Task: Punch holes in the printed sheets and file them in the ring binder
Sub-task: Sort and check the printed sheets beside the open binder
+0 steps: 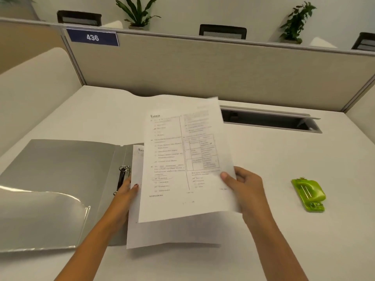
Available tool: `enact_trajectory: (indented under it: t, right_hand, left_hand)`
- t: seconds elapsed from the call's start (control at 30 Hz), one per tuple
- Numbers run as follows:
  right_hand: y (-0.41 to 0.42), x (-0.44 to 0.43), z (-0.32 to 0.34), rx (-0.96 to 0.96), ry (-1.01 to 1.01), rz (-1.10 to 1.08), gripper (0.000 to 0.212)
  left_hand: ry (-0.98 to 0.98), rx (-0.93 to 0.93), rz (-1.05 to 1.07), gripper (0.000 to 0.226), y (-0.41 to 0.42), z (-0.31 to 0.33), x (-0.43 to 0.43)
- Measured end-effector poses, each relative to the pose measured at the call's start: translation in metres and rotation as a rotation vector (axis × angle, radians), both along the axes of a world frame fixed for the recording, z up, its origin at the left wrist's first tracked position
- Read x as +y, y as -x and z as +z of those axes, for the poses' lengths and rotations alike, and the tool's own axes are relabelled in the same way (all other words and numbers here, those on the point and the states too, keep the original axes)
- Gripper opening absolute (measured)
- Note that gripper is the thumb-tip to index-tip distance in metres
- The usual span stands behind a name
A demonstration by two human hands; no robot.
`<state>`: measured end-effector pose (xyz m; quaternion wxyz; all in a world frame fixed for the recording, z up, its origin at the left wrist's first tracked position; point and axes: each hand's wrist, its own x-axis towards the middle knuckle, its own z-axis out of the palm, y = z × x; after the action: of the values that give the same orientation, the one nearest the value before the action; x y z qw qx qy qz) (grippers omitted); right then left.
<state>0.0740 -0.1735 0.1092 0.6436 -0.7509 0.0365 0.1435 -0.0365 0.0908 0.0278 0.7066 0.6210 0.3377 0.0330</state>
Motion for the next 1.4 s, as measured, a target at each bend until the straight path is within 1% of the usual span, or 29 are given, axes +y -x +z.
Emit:
enact_trajectory:
  t: [0.03,0.17,0.23,0.3,0.33,0.4,0.43,0.5,0.6,0.63,0.67,0.73,0.77,0.8,0.9,1.03,1.13,1.27,1.4]
  right_hand:
    - [0.000,0.004,-0.009,0.030,-0.012,0.018,0.017]
    - [0.007,0.023,-0.044,0.089,0.032,0.059,0.017]
    - [0.012,0.032,-0.058,0.115,0.071,0.085,0.023]
    - [0.016,0.038,-0.068,0.128,0.123,0.104,0.027]
    - [0.017,0.039,-0.071,0.122,0.157,0.107,0.026]
    - [0.018,0.041,-0.073,0.088,0.220,0.108,0.021]
    - [0.019,0.042,-0.073,0.063,0.263,0.119,0.020]
    - [0.020,0.044,-0.072,0.016,0.368,0.143,0.023]
    - [0.024,0.044,-0.072,-0.048,0.497,0.130,0.029]
    - [0.027,0.043,-0.071,-0.088,0.572,0.134,0.031]
    - [0.029,0.042,-0.069,-0.150,0.701,0.153,0.035]
    - [0.032,0.039,-0.065,-0.269,1.025,0.190,0.041]
    - [0.033,0.038,-0.064,-0.266,1.113,0.180,0.043]
    - [0.034,0.037,-0.062,-0.217,1.135,0.168,0.045]
    - [0.030,0.036,-0.058,-0.057,1.024,0.136,0.050]
    - [0.021,0.034,-0.054,0.085,0.719,0.089,0.058]
    - [0.014,0.033,-0.049,0.159,0.574,0.069,0.061]
    - [0.005,0.033,-0.046,0.227,0.463,0.080,0.057]
    - [0.002,0.029,-0.048,0.161,0.485,0.019,0.038]
  left_hand:
    - [0.009,0.017,0.013,0.028,0.000,0.002,-0.001]
    - [0.222,0.054,0.061,0.058,-0.001,0.007,-0.003]
    - [0.288,0.065,0.071,0.063,-0.002,0.008,-0.003]
    - [0.308,0.055,0.082,0.060,-0.003,0.008,-0.003]
    - [0.301,0.041,0.092,0.053,-0.003,0.009,-0.005]
    - [0.193,0.017,0.082,0.034,-0.003,0.003,-0.006]
    - [0.114,0.019,0.067,0.035,-0.003,0.000,-0.005]
    - [0.005,0.034,0.031,0.043,-0.003,-0.002,-0.007]
    - [-0.054,0.028,0.001,0.043,-0.003,-0.006,-0.008]
    - [-0.069,0.026,-0.002,0.042,-0.004,-0.007,-0.008]
    - [-0.081,0.025,0.002,0.041,-0.004,-0.008,-0.009]
    - [-0.094,0.025,0.019,0.042,-0.005,-0.008,-0.011]
    - [-0.098,0.025,0.024,0.043,-0.005,-0.008,-0.013]
    - [-0.103,0.029,0.029,0.043,-0.006,-0.008,-0.014]
    - [-0.104,0.031,0.046,0.044,-0.006,-0.007,-0.016]
    - [-0.114,0.039,0.048,0.042,-0.006,-0.008,-0.018]
    - [-0.102,0.035,0.047,0.039,-0.006,-0.010,-0.018]
    - [-0.097,0.031,0.047,0.037,-0.006,-0.011,-0.017]
    - [-0.089,0.023,0.048,0.036,-0.005,-0.011,-0.017]
